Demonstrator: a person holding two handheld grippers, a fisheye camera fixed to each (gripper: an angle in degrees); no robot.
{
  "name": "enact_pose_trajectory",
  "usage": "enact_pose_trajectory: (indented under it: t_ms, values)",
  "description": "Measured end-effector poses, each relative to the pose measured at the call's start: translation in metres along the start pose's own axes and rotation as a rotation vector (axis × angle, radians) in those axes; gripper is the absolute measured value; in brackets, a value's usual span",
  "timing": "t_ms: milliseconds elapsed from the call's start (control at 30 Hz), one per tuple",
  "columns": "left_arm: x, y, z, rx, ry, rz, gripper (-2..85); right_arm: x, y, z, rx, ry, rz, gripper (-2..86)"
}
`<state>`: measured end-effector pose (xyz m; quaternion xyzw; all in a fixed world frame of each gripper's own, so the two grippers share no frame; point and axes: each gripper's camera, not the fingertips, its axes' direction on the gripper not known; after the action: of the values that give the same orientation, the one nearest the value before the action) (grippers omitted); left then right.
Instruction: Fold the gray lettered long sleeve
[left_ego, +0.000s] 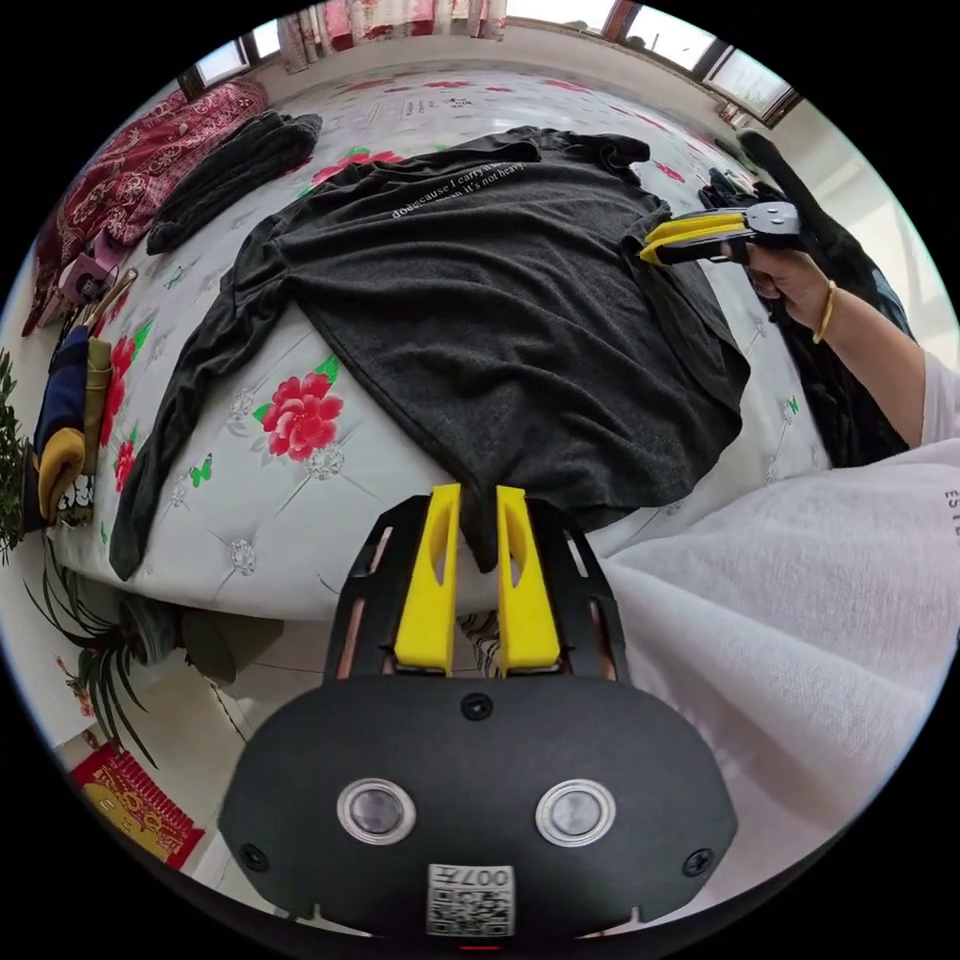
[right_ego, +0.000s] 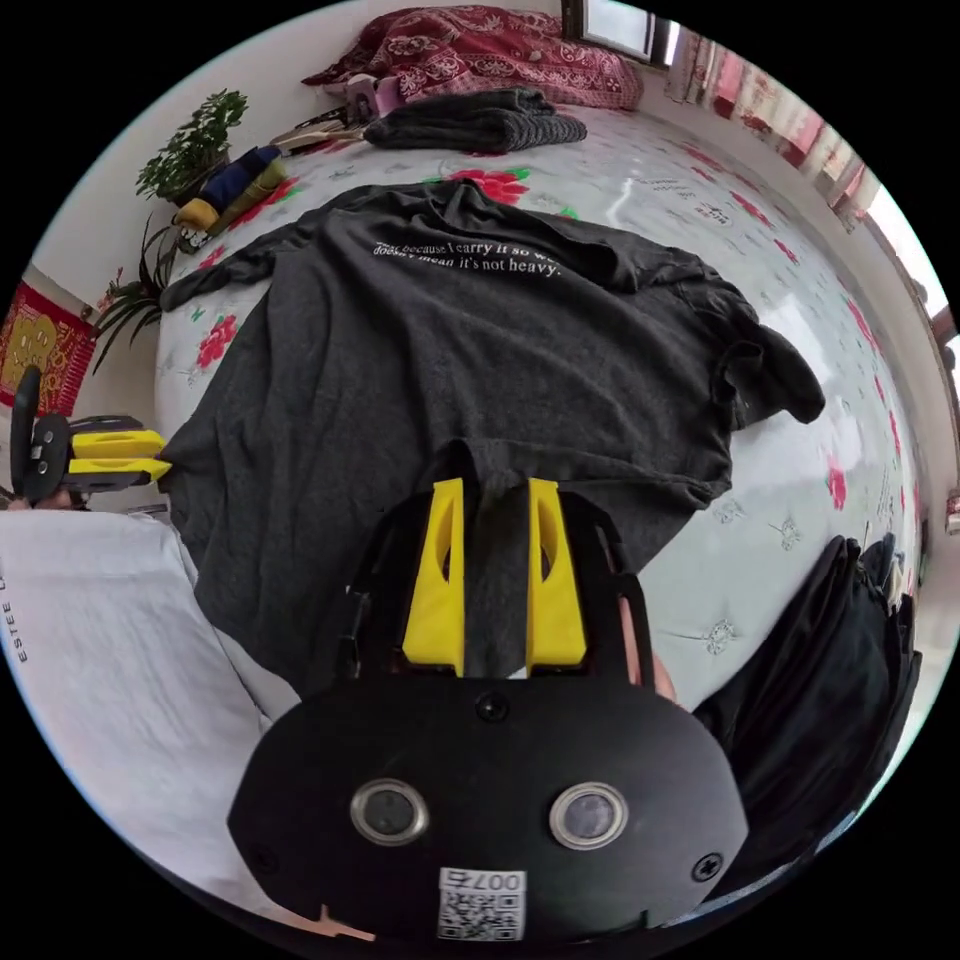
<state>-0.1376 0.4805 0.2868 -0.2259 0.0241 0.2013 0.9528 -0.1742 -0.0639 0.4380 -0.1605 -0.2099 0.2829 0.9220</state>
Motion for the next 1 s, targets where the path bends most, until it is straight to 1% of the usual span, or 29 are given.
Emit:
enact_pose_trajectory:
  t_ms: [33, 67, 133, 167, 200, 233, 267, 300, 367, 400, 467, 500, 533, 600, 633, 700, 733, 800, 867, 933, 967, 1000]
  values:
    - [0.001, 0.002, 0.0, -0.011, 0.011, 0.01, 10.2, 0.002, -0.003, 0.006, -0.027, -0.001, 0.012, 2.9]
    - [0.003, 0.003, 0.001, -0.03, 0.005, 0.012, 11.4, 0.007, -0.001, -0.001, 0.012, 0.003, 0.028, 1.7]
    - [0.006, 0.004, 0.008, -0.067, -0.03, 0.021, 11.5, 0.024, 0.008, -0.021, 0.061, -0.048, 0.073, 0.7]
    - [0.007, 0.004, 0.011, -0.079, -0.049, 0.022, 11.2, 0.036, 0.021, -0.041, 0.118, -0.083, 0.101, 0.4]
    - [0.011, 0.003, 0.017, -0.099, -0.073, 0.025, 10.1, 0.049, 0.038, -0.062, 0.176, -0.102, 0.126, 0.2]
    - [0.012, 0.003, 0.014, -0.079, -0.077, 0.038, 8.7, 0.055, 0.048, -0.073, 0.203, -0.114, 0.137, 0.1]
    - [0.011, 0.0, 0.011, -0.084, -0.076, 0.042, 3.4, 0.068, 0.068, -0.093, 0.239, -0.148, 0.155, 0.0]
    - [0.01, 0.0, 0.009, -0.078, -0.079, 0.035, 0.7, 0.081, 0.089, -0.113, 0.268, -0.162, 0.19, -0.1]
    - [0.001, -0.001, 0.002, -0.084, -0.042, 0.03, -0.2, 0.099, 0.122, -0.142, 0.309, -0.152, 0.267, -0.1]
    - [-0.013, 0.002, -0.008, -0.066, 0.016, -0.001, -0.5, 0.109, 0.146, -0.164, 0.348, -0.153, 0.317, -0.2]
    - [-0.055, 0.014, -0.047, 0.03, 0.164, -0.108, -0.8, 0.117, 0.183, -0.198, 0.422, -0.171, 0.382, -0.2]
    - [-0.067, 0.018, -0.059, 0.056, 0.198, -0.139, -0.8, 0.119, 0.206, -0.22, 0.467, -0.187, 0.421, -0.2]
    - [-0.089, 0.028, -0.087, 0.121, 0.252, -0.192, -0.9, 0.118, 0.218, -0.231, 0.494, -0.194, 0.442, -0.2]
    - [-0.118, 0.043, -0.132, 0.228, 0.326, -0.237, -0.9, 0.109, 0.256, -0.276, 0.58, -0.274, 0.469, -0.3]
    - [-0.133, 0.054, -0.162, 0.298, 0.351, -0.256, -0.9, 0.103, 0.262, -0.287, 0.594, -0.269, 0.47, -0.3]
    - [-0.155, 0.067, -0.2, 0.385, 0.388, -0.278, -0.9, 0.081, 0.279, -0.327, 0.636, -0.228, 0.46, -0.3]
    - [-0.168, 0.074, -0.217, 0.419, 0.397, -0.293, -0.9, 0.078, 0.282, -0.335, 0.646, -0.227, 0.46, -0.3]
    - [-0.189, 0.074, -0.224, 0.436, 0.403, -0.31, -0.9, 0.081, 0.282, -0.345, 0.641, -0.242, 0.509, -0.2]
    - [-0.221, 0.049, -0.202, 0.397, 0.417, -0.335, -0.9, 0.097, 0.267, -0.329, 0.595, -0.272, 0.556, -0.2]
    - [-0.25, 0.009, -0.177, 0.349, 0.475, -0.377, -0.9, 0.118, 0.235, -0.307, 0.556, -0.327, 0.573, -0.2]
    - [-0.26, -0.007, -0.171, 0.337, 0.497, -0.388, -0.9, 0.134, 0.202, -0.295, 0.515, -0.345, 0.576, -0.2]
    - [-0.279, -0.042, -0.167, 0.339, 0.537, -0.408, -0.9, 0.149, 0.164, -0.291, 0.483, -0.345, 0.554, -0.2]
